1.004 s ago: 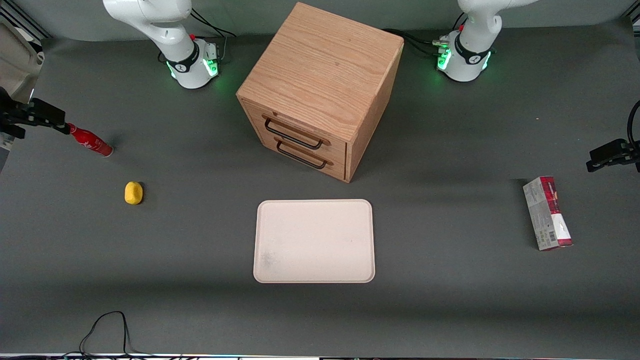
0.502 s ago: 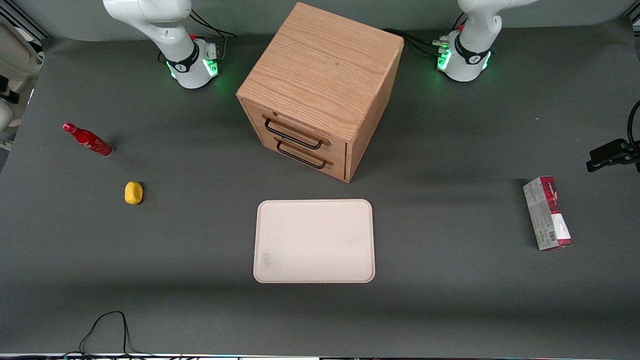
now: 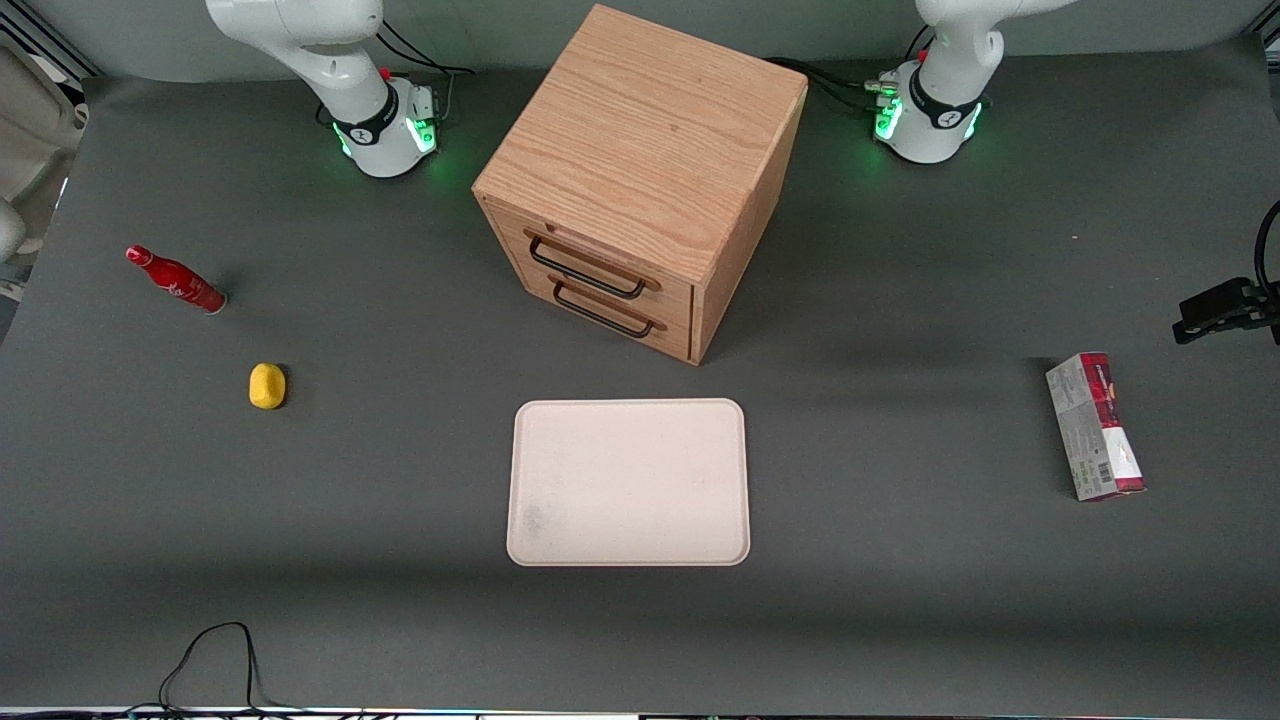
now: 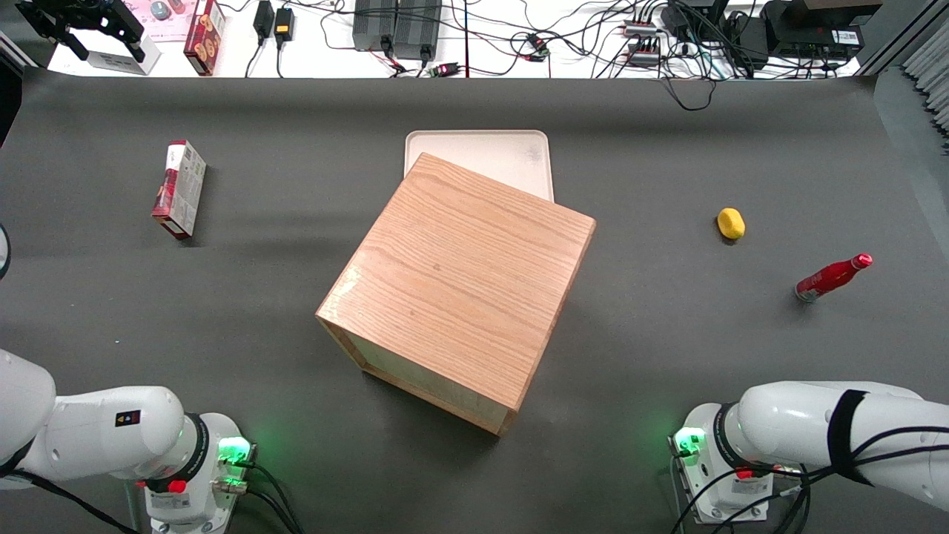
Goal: Place coke bottle on tray
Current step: 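Move the right gripper over the red Coca-Cola bottle lying on the table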
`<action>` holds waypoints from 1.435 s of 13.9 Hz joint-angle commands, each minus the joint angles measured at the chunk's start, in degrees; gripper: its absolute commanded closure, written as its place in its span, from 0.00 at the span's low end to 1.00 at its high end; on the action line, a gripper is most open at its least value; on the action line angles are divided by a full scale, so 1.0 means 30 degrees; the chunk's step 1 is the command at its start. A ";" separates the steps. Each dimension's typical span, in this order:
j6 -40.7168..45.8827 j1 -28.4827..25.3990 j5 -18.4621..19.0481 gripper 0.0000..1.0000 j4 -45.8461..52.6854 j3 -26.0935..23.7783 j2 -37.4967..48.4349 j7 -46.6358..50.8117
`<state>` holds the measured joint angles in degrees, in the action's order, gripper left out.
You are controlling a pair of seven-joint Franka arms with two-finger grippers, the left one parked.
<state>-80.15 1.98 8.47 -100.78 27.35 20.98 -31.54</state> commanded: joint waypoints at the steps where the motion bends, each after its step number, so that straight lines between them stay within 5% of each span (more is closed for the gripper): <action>1: -0.1461 -0.0338 0.1159 0.00 -0.2112 0.0725 0.1819 -0.1147; 6: -0.2111 -0.0309 0.2392 0.00 -0.4433 0.0843 0.4110 -0.1558; 12: -0.6263 -0.0367 0.2978 0.00 -0.8028 0.3213 0.3436 -0.2759; 20: -1.1335 -0.0397 0.2745 0.00 -1.0732 0.3246 0.0104 -0.1415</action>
<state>-110.84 1.35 16.11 -132.49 36.87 25.39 -38.22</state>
